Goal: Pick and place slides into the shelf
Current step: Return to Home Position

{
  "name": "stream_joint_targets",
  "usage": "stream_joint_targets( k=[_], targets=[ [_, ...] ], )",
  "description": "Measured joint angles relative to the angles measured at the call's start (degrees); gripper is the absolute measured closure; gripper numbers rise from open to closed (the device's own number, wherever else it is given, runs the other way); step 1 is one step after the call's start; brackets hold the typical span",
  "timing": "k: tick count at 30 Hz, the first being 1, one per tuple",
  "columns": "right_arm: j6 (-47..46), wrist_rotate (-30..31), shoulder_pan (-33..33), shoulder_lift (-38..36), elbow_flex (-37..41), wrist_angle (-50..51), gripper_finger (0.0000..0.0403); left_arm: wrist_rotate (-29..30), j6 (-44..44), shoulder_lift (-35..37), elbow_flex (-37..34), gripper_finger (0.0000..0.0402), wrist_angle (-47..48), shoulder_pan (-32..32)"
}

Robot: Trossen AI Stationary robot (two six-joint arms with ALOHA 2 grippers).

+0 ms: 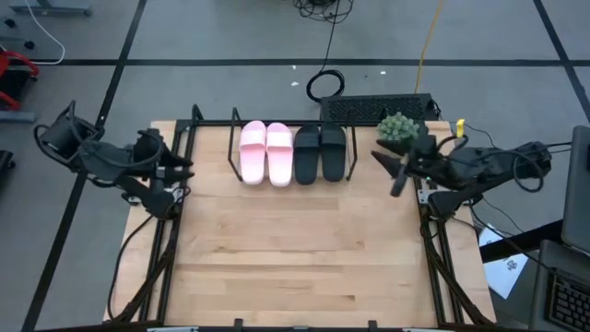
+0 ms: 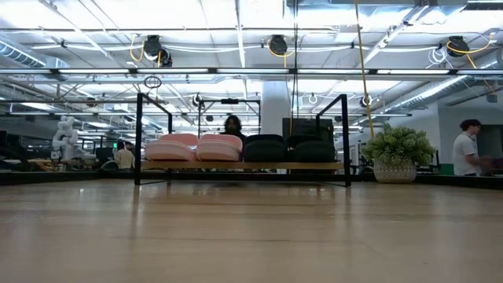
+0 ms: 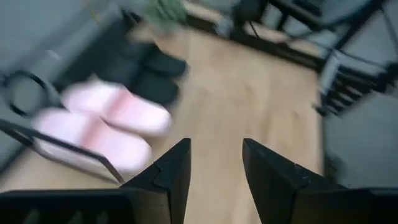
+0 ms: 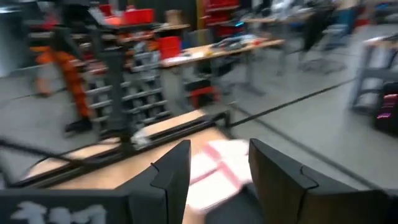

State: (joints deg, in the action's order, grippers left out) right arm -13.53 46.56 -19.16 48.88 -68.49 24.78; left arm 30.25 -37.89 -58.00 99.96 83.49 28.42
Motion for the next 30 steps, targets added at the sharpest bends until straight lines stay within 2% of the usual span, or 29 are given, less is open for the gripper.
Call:
stream_joint_targets(
  k=[3,5,8,13,16,23,26,30],
  targets=[
    [-1.65,-4.97,-0.80,-2.45,0.02,3.03,0.0250,-7.30,-3.05,-0.01,0.00,0.0256,2.26,0.94],
    [-1.47,-9.47,-0.85,-3.87,0.02,6.06,0.0250,-8.23,-4.57,-0.07,-0.02,0.0256,3.33,1.98],
    [-5.40,-12.24,-0.85,-5.50,0.02,10.69,0.0250,-3.84,-6.19,0.38,-0.07,0.0256,3.22,4.27],
    [-10.87,-8.95,-0.79,-9.63,4.72,14.08,0.0250,2.06,-7.30,3.59,-4.35,0.0256,0.99,8.54],
    [-11.74,-9.03,-0.31,-13.89,11.22,9.45,0.0250,4.54,-8.71,7.64,-11.66,0.0256,-4.65,10.40],
    [-8.43,-11.15,0.86,-24.70,26.70,-7.65,0.0250,4.41,-8.84,19.38,-36.08,0.0256,-26.05,12.66],
    [-8.32,-12.36,1.64,-27.76,30.31,-10.28,0.0250,4.44,-8.55,23.53,-44.10,0.0256,-34.55,12.66],
    [-10.96,-12.46,2.83,-29.68,34.01,-10.21,0.0250,4.83,-3.40,28.38,-52.76,0.0256,-46.33,12.63]
  ],
)
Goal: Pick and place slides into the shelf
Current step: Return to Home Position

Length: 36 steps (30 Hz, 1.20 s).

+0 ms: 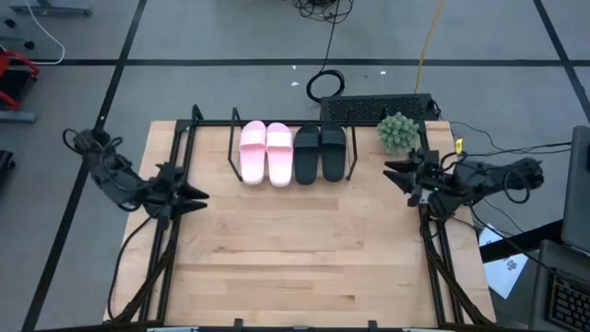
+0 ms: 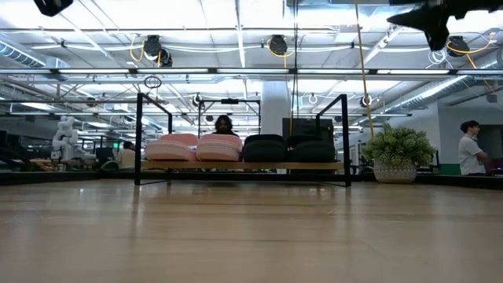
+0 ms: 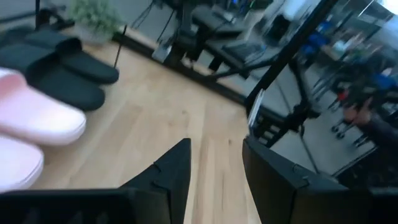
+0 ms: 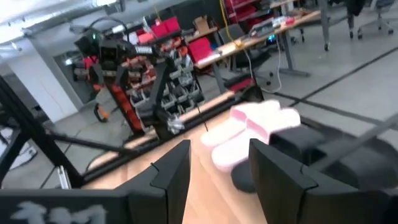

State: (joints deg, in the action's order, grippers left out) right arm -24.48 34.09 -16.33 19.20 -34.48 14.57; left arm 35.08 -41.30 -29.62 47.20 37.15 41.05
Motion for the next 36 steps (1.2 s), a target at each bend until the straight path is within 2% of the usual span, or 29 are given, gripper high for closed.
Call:
stream_joint_targets(
  k=[10,13,17,26,30,34,36],
  targets=[
    [0.66,-5.67,7.04,-0.40,3.48,-0.05,0.0250,-0.29,1.95,2.63,-14.55,0.0256,-14.13,-4.09],
    [2.02,-7.77,10.41,-0.83,3.50,-0.15,0.0250,-2.58,4.70,2.70,-17.22,0.0256,-19.72,-6.80],
    [3.14,-13.40,15.24,-1.33,3.50,-0.09,0.0250,-8.08,10.11,2.72,-19.70,0.0256,-26.63,-12.42],
    [4.17,-23.69,23.64,-4.62,3.48,1.13,0.0250,-27.49,16.23,8.53,-19.87,0.0256,-23.10,-30.54],
    [2.78,-23.88,24.67,-6.44,3.48,2.86,0.0250,-31.24,16.21,12.89,-19.83,0.0256,-21.33,-35.21],
    [0.71,-23.95,24.58,-6.31,5.66,2.68,0.0250,-32.32,15.41,12.89,-21.11,0.0256,-21.95,-34.72],
    [0.25,-24.03,24.56,-5.74,7.57,-0.57,0.0250,-31.02,15.44,11.30,-22.82,0.0256,-26.47,-34.02]
  ],
)
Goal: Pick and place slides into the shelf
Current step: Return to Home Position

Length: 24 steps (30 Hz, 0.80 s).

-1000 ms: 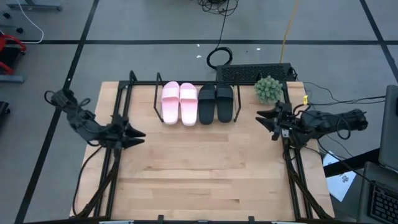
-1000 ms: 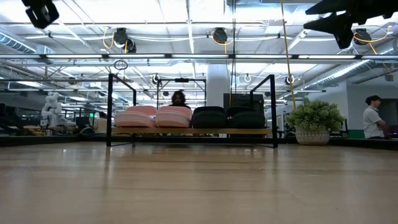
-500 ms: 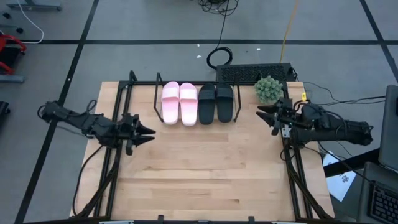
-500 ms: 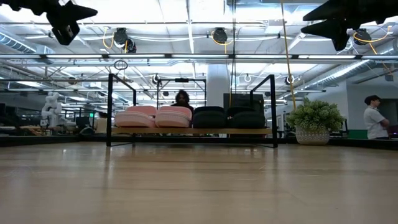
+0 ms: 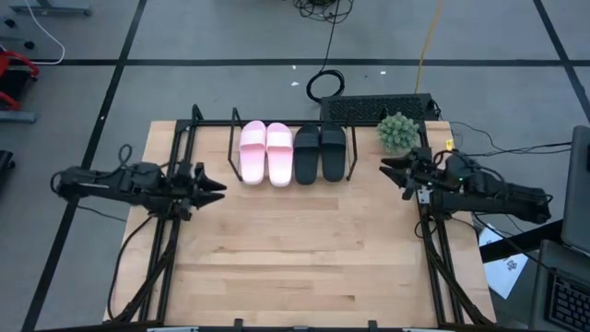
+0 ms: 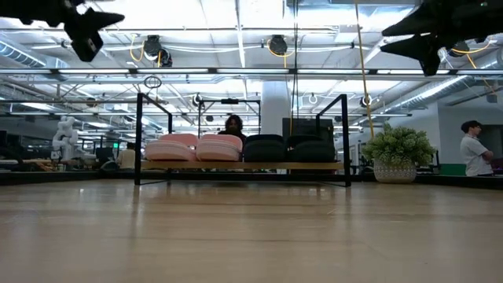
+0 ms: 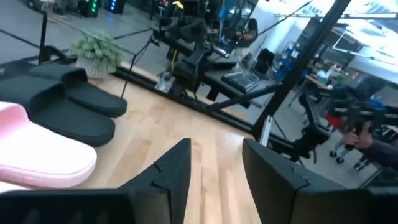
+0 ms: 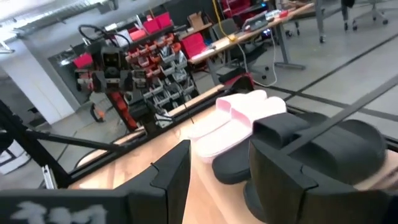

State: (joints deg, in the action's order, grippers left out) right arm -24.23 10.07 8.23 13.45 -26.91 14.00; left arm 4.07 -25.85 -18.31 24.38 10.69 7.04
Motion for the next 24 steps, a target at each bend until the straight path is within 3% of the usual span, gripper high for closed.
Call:
stream_joint_targets(
  k=[5,11,18,24],
  targets=[
    [0.44,-1.40,0.00,1.37,5.87,-8.44,0.0250,1.49,1.15,-3.20,-4.19,0.0256,-6.71,0.95],
    [-0.15,-1.75,0.04,1.20,11.34,-12.59,0.0250,0.89,1.45,-1.48,-6.37,0.0256,-7.51,0.93],
    [4.06,-10.18,0.04,1.16,12.39,-13.39,0.0250,-1.12,6.41,1.63,-9.07,0.0256,-7.58,0.93],
    [8.41,-10.60,0.04,1.16,12.39,-13.34,0.0250,-1.46,8.01,3.02,-14.26,0.0256,-9.65,0.93]
  ],
)
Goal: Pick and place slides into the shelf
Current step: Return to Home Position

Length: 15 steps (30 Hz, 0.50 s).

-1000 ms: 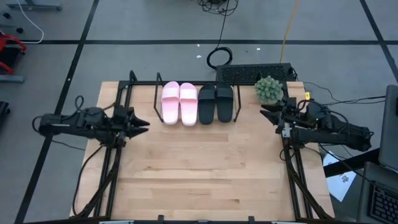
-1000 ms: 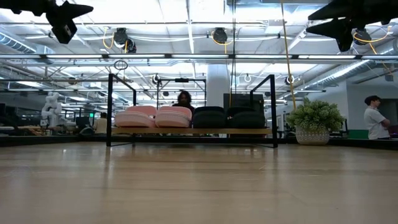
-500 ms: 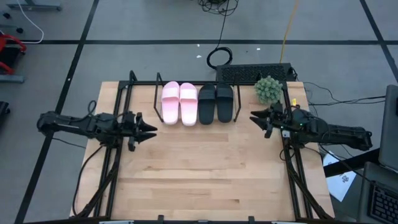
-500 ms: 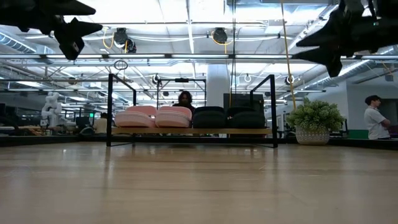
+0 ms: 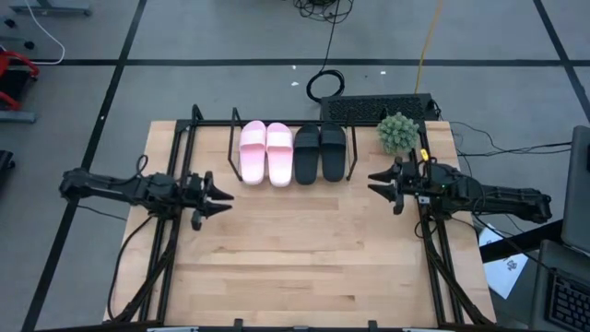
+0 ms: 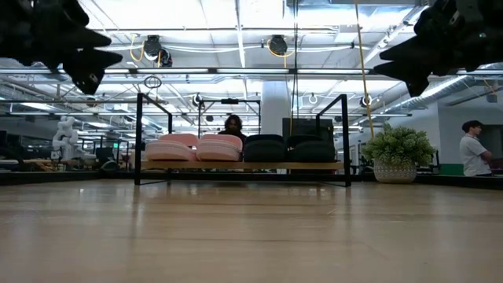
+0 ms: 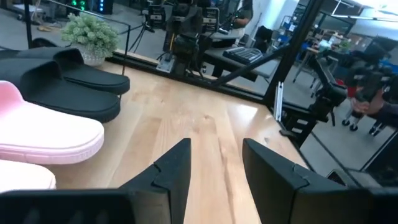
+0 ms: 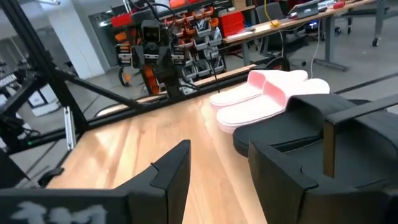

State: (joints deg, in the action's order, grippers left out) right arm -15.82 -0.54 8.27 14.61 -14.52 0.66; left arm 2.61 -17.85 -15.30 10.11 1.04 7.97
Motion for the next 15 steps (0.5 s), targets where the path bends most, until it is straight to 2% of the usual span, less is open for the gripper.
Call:
stream_joint_targets(
  k=[7,15],
  targets=[
    [1.14,-0.02,0.00,0.00,0.00,1.96,0.0250,-0.70,1.40,0.12,-5.22,0.0256,-4.76,0.02],
    [3.90,0.26,0.00,0.02,0.16,2.26,0.0250,-0.72,3.90,0.12,-6.21,0.0256,-5.25,-0.11]
  ],
)
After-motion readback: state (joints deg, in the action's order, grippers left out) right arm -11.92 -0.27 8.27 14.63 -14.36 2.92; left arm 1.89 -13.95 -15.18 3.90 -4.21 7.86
